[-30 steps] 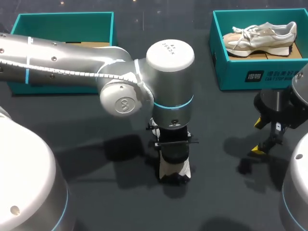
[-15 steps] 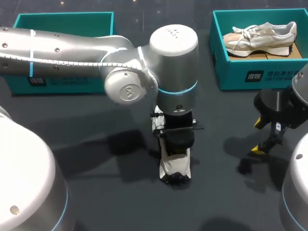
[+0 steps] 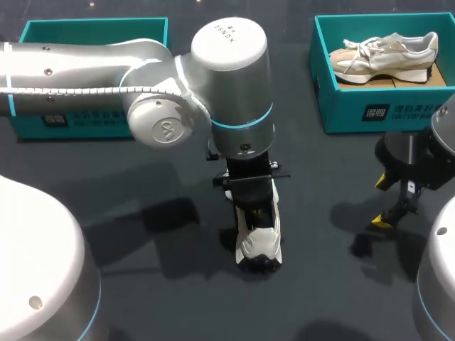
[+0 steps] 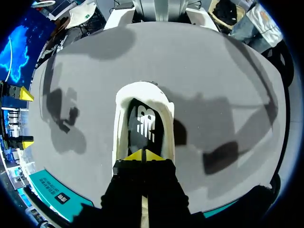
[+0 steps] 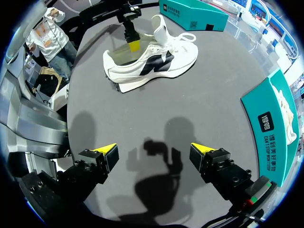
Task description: Take the shoe out of the shoebox, open the shoe tongue, remove and reinsert the insole, then place the shoe into the shoebox
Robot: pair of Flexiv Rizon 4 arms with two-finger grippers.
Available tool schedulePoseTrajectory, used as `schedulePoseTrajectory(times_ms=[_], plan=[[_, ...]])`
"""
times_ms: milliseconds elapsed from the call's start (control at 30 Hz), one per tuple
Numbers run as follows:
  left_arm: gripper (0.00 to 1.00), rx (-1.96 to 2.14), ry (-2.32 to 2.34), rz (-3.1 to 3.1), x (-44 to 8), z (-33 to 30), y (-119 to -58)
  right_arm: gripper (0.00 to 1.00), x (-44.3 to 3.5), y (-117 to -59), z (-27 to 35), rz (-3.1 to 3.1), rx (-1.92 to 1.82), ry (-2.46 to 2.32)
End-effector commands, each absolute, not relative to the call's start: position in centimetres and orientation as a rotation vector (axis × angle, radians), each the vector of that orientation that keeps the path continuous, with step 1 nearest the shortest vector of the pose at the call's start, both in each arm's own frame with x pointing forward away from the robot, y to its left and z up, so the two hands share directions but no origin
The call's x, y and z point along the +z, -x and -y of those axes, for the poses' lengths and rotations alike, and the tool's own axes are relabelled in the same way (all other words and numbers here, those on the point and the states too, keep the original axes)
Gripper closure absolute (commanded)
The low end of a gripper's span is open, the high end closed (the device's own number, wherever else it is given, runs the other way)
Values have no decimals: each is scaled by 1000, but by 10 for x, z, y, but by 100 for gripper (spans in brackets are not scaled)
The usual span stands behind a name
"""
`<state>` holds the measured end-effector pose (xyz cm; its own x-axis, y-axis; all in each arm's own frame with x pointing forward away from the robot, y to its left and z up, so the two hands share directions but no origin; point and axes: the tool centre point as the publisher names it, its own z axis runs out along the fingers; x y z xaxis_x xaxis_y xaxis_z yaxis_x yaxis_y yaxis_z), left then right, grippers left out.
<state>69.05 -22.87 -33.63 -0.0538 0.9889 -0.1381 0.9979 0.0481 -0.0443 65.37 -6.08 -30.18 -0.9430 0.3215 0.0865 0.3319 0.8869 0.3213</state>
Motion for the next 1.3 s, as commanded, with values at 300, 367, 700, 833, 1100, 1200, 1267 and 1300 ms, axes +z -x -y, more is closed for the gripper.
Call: schedulePoseTrajectory(times_ms=[300, 367, 700, 833, 1100, 1200, 1267, 1300], plan=[[100, -87, -2154, -2233, -348, 239, -697, 0, -302, -651, 61, 3025, -524, 524], [100, -62, -2145, -2250, -350, 240, -699, 0, -302, -651, 61, 3025, -524, 524], [88, -44, -2095, -2284, -353, 236, -702, 0, -302, -651, 61, 3025, -524, 524], [79, -39, -2085, -2297, -352, 235, -705, 0, -302, -651, 61, 3025, -524, 524], [63, -50, -2067, -2301, -348, 232, -706, 0, -302, -651, 61, 3025, -524, 524], [60, -50, -2068, -2304, -348, 232, -707, 0, -302, -651, 61, 3025, -524, 524], [56, -50, -2068, -2307, -348, 232, -708, 0, -302, -651, 61, 3025, -524, 524], [55, -51, -2068, -2308, -347, 231, -709, 0, -302, -651, 61, 3025, -524, 524]])
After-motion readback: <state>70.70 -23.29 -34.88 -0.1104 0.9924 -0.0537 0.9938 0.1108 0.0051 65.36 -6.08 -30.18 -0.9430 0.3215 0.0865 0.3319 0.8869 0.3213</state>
